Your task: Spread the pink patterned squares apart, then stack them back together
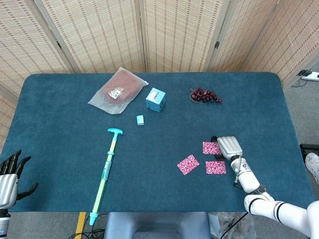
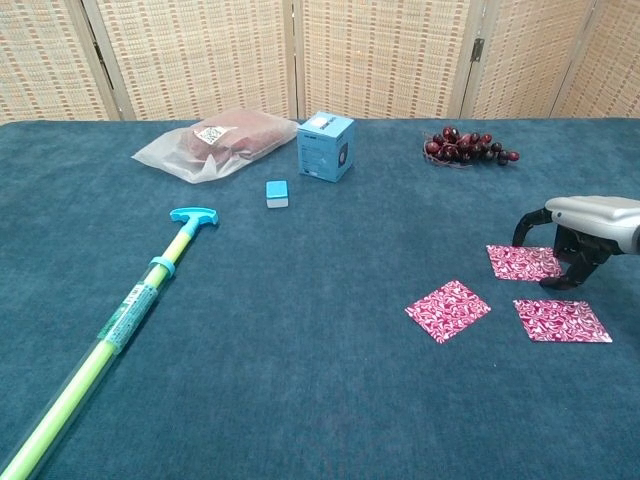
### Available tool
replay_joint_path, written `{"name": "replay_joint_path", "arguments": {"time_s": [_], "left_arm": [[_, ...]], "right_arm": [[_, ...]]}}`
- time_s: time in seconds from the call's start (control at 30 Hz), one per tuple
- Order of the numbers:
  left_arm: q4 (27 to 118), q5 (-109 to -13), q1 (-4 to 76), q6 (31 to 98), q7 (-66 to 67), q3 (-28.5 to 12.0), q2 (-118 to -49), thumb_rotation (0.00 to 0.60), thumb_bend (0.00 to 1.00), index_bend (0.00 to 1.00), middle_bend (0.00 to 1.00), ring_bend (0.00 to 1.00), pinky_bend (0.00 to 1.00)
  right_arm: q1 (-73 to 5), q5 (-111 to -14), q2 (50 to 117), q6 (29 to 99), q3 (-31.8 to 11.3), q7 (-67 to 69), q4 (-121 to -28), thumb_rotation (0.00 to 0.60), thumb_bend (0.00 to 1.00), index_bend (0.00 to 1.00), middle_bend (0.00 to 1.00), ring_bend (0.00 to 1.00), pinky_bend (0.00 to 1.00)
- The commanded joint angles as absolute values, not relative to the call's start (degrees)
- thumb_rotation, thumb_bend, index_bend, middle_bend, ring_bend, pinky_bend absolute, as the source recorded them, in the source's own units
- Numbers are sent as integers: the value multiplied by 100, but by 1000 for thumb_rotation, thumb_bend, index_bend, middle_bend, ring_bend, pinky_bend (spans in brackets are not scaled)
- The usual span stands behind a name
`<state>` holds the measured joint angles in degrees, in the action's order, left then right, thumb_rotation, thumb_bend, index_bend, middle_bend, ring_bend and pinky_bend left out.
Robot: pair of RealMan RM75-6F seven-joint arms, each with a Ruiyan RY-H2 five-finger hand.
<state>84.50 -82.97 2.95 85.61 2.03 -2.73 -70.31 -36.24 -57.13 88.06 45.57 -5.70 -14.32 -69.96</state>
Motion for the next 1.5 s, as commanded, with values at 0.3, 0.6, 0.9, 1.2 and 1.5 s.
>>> {"name": "replay_joint_path", "arguments": {"time_s": [0.3, 0.6, 0.9, 1.2, 1.5], "left_arm": [[8425, -8287, 289, 8551, 194, -272, -7043, 600, 256, 191, 46, 47, 126], [8434, -8279, 282, 8565, 211, -281, -7046, 600, 256, 191, 46, 47, 127], [8461, -8314, 293, 8561, 234, -271, -7059, 600, 257, 191, 46, 47, 126], [8500, -8348, 303, 8556, 228, -260, -7031, 600, 256, 191, 46, 47, 126], [8493, -8339, 299, 8549, 212, -256, -7045, 600, 256, 191, 46, 47, 126]], "right_arm": [[-3582, -5801, 8764, 4613, -597, -1382, -7057, 600, 315, 340, 985, 1000, 1000], [-3416, -6099, 8351, 4938, -567, -1300, -7695, 600, 315, 340, 985, 1000, 1000], [-3116, -6570, 7806, 5034, -257, -948, -8621, 600, 315, 340, 985, 1000, 1000], [-2876, -6851, 7820, 5110, 15, -755, -8683, 600, 310, 340, 985, 1000, 1000], [-2842, -6893, 7817, 5067, 24, -732, -8522, 600, 308, 340, 985, 1000, 1000]]}}
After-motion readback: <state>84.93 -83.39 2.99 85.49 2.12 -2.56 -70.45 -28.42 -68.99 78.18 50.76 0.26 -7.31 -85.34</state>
